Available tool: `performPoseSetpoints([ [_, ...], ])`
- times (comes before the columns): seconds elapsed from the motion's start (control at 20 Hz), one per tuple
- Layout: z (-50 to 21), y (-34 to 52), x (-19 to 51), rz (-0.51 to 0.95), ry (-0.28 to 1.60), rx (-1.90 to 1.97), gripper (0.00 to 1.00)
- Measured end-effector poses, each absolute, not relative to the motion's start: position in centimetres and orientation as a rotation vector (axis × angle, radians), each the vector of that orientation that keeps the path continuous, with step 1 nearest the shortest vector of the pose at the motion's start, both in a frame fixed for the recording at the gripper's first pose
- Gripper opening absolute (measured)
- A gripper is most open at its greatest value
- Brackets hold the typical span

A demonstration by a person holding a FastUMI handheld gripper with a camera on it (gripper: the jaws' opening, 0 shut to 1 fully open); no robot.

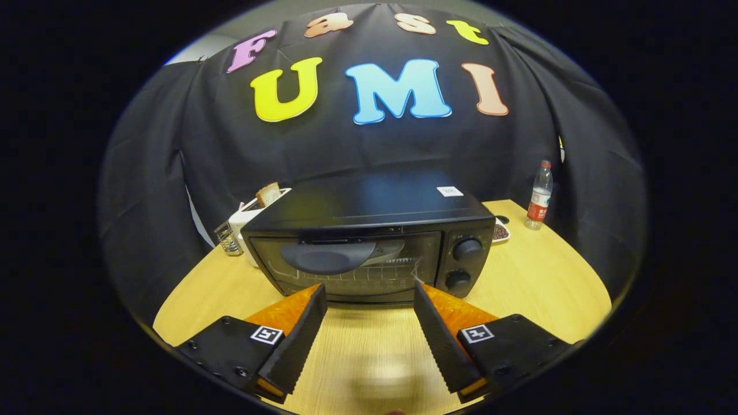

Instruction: Open the toaster oven, put the food inside, and close the toaster oven door.

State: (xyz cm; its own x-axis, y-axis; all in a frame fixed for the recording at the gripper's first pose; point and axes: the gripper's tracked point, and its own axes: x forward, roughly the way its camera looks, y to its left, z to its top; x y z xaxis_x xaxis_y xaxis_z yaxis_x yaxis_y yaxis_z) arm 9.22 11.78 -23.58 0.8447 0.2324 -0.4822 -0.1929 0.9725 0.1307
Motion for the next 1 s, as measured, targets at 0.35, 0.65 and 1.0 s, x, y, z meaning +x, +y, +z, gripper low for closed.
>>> performPoseSetpoints([
  [0.35, -18.2, 8.2, 5.2, 0.231, 0.386, 0.015, 0.96],
  [0.65, -11.7, 4.4, 1.9, 0.182, 0.239, -0.079, 0.96],
  [1.0, -7.6, 3.0, -1.3, 0.130, 0.188, -0.084, 0.97],
])
